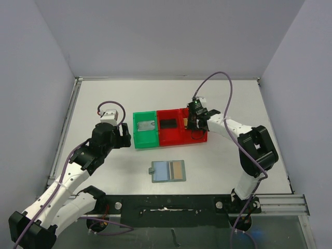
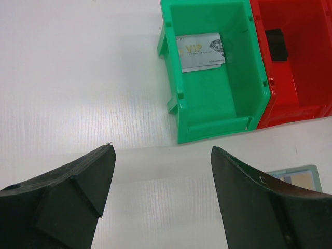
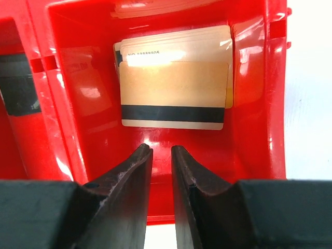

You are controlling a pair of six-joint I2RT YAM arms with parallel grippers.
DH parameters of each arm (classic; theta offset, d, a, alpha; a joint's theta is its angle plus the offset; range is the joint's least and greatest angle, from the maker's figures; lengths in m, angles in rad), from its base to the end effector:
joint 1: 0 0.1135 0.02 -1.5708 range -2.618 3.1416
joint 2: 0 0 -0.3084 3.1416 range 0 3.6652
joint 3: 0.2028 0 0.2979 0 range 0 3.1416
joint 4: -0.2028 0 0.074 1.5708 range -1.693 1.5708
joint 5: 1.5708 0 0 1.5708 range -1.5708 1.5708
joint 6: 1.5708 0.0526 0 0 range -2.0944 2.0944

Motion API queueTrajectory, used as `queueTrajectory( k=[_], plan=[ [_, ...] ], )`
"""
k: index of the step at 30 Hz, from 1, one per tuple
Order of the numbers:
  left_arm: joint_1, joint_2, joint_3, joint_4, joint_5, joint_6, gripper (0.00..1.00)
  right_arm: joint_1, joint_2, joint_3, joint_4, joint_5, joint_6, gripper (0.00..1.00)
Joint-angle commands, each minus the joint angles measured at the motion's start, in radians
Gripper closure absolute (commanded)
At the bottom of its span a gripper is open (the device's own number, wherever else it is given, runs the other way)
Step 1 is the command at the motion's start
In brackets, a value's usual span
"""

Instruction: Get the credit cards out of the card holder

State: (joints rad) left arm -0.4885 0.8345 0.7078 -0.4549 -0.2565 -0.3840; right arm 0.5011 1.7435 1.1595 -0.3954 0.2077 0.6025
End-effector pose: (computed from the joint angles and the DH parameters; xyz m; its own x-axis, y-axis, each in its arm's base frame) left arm 0.1955 -0.0888 0.2961 -0.5497 -0.1182 -0.8269 0.0656 0.9808 -0.1838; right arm 0.3731 0.1920 0.2023 -0.8091 0.1891 -0.5564 0.1084 0.9786 0.1749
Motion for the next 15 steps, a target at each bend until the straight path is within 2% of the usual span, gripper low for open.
queueTrajectory(
  k=[1, 15],
  plan=[
    [0.008, 0.002, 0.019, 0.041, 0.008, 0.012, 0.26, 0.004, 0.012, 0.036, 0.006, -0.001, 0.021, 0.76],
    [0.01, 0.007, 0.021, 0.04, 0.005, 0.013, 0.26, -0.009, 0.115, 0.094, 0.019, 0.012, 0.006, 0.75]
  ],
)
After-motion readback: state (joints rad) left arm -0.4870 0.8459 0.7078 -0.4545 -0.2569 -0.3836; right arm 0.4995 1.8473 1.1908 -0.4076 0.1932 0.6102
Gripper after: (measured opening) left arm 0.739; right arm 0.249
